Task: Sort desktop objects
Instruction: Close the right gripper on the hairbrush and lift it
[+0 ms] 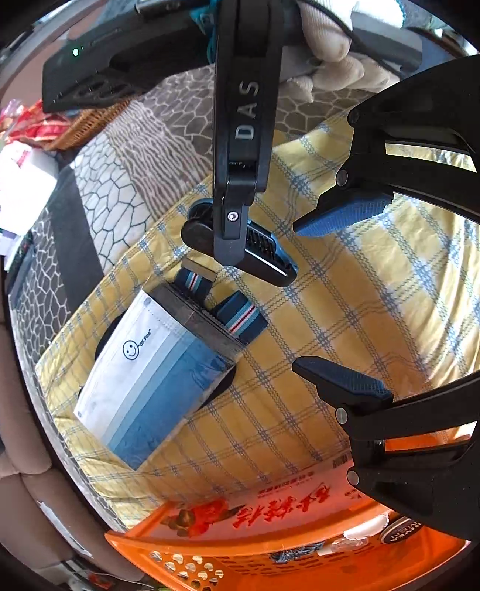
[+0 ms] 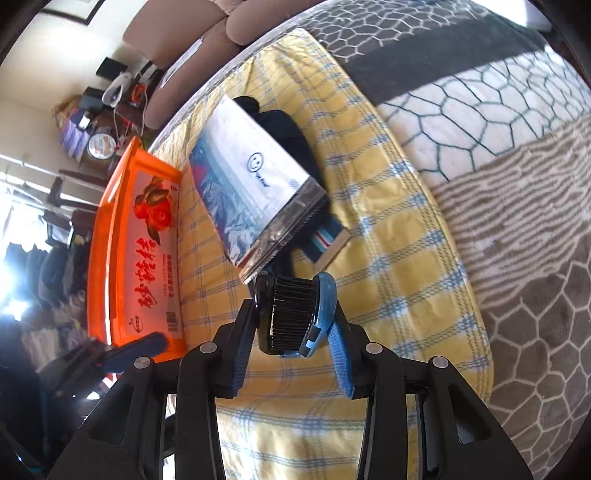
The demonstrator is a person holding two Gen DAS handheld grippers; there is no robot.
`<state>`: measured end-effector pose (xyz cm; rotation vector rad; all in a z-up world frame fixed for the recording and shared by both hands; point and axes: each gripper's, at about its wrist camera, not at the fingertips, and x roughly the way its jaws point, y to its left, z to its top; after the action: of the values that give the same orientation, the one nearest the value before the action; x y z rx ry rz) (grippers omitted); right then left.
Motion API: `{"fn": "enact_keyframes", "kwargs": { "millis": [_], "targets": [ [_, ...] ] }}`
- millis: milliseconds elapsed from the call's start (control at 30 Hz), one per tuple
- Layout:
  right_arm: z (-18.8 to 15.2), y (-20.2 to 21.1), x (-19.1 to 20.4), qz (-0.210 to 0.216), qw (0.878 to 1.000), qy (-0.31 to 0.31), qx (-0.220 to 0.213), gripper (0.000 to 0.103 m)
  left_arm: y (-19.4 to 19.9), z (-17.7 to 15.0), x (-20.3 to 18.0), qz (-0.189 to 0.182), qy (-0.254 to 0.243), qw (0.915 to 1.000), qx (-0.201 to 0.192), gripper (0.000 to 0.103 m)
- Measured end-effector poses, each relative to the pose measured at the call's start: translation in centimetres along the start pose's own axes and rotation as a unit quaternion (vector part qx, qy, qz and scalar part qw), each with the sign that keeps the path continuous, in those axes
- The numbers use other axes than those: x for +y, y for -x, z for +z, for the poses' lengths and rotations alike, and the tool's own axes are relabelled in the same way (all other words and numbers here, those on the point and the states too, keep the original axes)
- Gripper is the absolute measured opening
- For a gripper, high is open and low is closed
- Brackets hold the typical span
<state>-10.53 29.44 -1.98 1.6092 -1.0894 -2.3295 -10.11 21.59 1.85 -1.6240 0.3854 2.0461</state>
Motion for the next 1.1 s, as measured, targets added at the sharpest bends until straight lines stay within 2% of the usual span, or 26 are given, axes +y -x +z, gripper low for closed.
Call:
{"fn": "enact_keyframes", "kwargs": {
  "millis": [167,333,633,733,767,800,833,1100],
  "targets": [
    [0.4,0.3,-1.4,0.023,1.000,-0.010,0.004,0.039,-2.6,1.6,-0.2,-0.005,0.002,0.9999,0.011,0.064],
    [0.7,0.0,-2.5,0.050,0.998,-0.026,0.009,0.039,-4.6,2.3,-1.2,-0.016,-0.029,0.9993,0.014,0.064],
    [1.4,-0.3,-3.3,0.065,0.997,-0.022,0.017,0.039,-5.6,3.5,-2.0,-0.060,-0.051,0.9969,0.001,0.064],
    [1.4,-0.6,-3.3,0.070,0.997,-0.022,0.019,0.039,-6.1,3.7,-2.4,-0.059,-0.063,0.9963,0.004,0.064],
    [1.4,-0.7,-3.3,0.072,0.997,-0.022,0.020,0.039,-6.2,3.7,-2.5,-0.060,-0.067,0.9959,0.002,0.063],
    [1.4,-0.8,-3.3,0.074,0.997,-0.022,0.022,0.039,-6.2,3.7,-2.6,-0.062,-0.069,0.9957,-0.002,0.043],
    [1.4,-0.9,-3.3,0.076,0.997,-0.023,0.023,0.039,-6.2,3.7,-2.5,-0.073,-0.068,0.9950,-0.002,0.029],
    [1.4,-0.6,-2.5,0.072,0.997,-0.017,0.022,0.040,-5.0,3.2,-2.4,-0.075,-0.062,0.9950,-0.020,0.030]
  ]
}}
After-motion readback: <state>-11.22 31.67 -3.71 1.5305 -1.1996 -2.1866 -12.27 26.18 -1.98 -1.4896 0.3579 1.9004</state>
